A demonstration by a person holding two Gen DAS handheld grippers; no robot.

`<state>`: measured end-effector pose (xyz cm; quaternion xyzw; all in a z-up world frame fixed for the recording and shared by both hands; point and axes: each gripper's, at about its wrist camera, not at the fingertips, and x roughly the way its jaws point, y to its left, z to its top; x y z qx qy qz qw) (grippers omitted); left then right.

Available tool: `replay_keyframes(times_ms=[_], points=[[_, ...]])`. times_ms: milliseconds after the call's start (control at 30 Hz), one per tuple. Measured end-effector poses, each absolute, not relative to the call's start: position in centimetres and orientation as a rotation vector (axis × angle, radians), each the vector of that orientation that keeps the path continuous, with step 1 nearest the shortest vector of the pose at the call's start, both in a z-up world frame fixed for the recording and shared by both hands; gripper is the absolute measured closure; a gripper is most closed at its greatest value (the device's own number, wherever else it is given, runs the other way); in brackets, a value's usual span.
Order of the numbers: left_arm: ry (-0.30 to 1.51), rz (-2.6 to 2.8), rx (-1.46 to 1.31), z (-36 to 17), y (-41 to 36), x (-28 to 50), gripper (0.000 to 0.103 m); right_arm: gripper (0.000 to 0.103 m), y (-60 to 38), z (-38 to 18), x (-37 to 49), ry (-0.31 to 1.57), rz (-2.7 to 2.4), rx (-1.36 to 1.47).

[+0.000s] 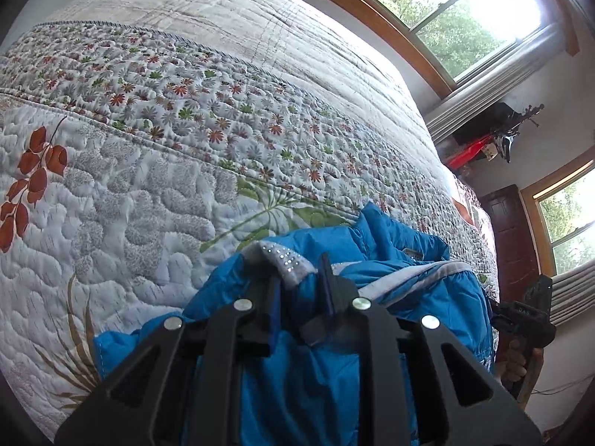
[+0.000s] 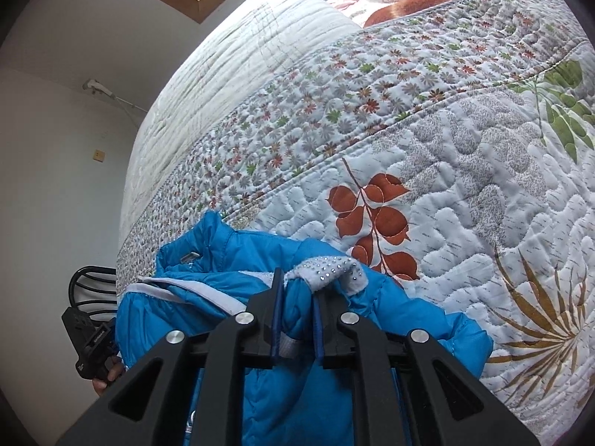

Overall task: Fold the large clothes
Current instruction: 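Lower the hem onto the collar end with both tools and hold it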

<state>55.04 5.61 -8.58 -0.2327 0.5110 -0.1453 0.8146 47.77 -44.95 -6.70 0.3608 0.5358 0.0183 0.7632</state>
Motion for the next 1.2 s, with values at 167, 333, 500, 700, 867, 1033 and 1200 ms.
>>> replay_keyframes(times_ms=[167, 333, 500, 700, 867, 1033, 1200], points=[[1.089, -0.327, -0.512, -7.8, 6.1, 54.3, 0.076, 0.081, -44.7, -5.5, 46.8, 1.146, 0.061, 0.758], [1.047, -0.326, -0.482, -5.2, 7.1, 52.0, 0.036, 0.048, -44.7, -3.0, 44.5, 1.102, 0.076, 0.68], [1.019, -0.318, -0.393, -3.2, 8.4, 48.6, 0.033, 0.046, -44.7, -1.4, 41.3, 1.093, 0.071, 0.587], [1.044, -0.303, -0.269, -5.0, 8.7, 42.9, 0.03, 0.042, -43.6, -2.1, 36.5, 1.112, 0.1, 0.522], [1.056, -0.337, -0.23, -6.7, 7.8, 39.9, 0.045, 0.041, -42.3, -3.2, 33.8, 1.139, 0.089, 0.47], [1.066, -0.32, -0.22, -7.3, 7.0, 39.5, 0.073, 0.088, -42.1, -3.8, 33.0, 1.152, 0.059, 0.458], [1.065, -0.322, -0.242, -7.2, 7.3, 38.4, 0.085, 0.097, -42.6, -3.8, 31.9, 1.155, 0.071, 0.489]])
